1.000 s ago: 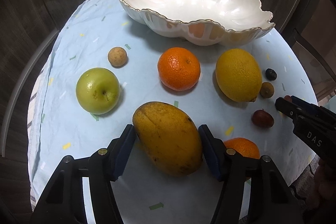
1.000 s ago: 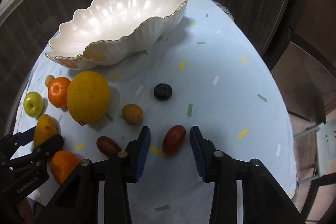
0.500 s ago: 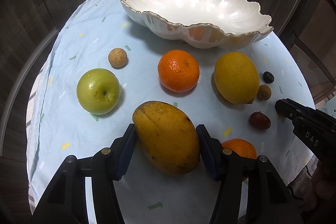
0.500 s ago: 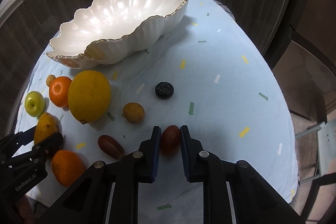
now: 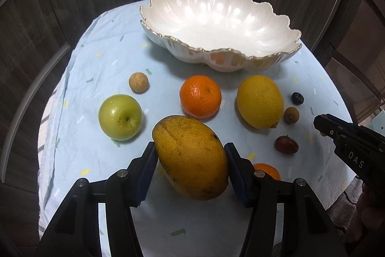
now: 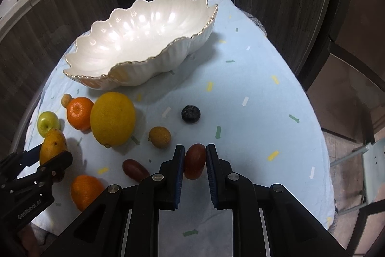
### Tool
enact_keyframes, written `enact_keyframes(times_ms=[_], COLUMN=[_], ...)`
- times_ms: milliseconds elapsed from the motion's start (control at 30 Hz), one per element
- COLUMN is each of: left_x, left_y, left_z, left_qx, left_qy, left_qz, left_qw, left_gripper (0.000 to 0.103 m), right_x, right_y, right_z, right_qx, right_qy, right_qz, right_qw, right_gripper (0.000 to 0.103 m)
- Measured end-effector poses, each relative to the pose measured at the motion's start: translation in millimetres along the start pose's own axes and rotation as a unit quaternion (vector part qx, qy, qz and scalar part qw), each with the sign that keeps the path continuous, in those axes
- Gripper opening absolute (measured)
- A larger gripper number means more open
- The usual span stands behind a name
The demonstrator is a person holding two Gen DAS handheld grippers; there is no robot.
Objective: Organize fruits
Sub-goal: 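Close the left tool on the mango while the right tool grasps the red date, then carry the mango and red date over the white bowl with both tools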
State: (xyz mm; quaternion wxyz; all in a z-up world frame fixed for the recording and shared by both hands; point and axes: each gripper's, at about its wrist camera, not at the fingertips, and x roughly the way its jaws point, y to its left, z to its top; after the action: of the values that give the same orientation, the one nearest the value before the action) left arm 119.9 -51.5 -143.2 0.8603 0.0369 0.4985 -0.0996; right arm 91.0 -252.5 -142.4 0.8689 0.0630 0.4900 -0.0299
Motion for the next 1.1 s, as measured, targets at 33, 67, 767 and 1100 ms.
enact_keyframes(times_ms=[33, 67, 767, 1100], left_x=[-3, -5, -50, -61], left_y=[0, -1, -6, -7], left_z=[1, 1, 20, 38], left_qx=[0.001, 0.001, 0.019, 0.023], left_qy=[-0.004, -0.008, -0.069, -0.083], left_qz=[0.001, 0.001, 0.011, 0.008], left_qw=[1.0000, 1.0000, 0.9973, 0.9963], left_gripper=[0.055, 0.055, 0.055, 0.055], right_x=[-3, -5, -52, -65], right_y=[0, 1, 7, 13], right_z=[1, 1, 22, 39], right_qx=[0.000, -0.001, 0.001, -0.004], right_qy=[-0.004, -0.007, -0.065, -0.087], right_qz=[0.001, 0.001, 0.009, 0.017], right_qw=[1.000, 1.000, 0.998, 0.996], right_gripper=[0.020, 0.020, 0.020, 0.020])
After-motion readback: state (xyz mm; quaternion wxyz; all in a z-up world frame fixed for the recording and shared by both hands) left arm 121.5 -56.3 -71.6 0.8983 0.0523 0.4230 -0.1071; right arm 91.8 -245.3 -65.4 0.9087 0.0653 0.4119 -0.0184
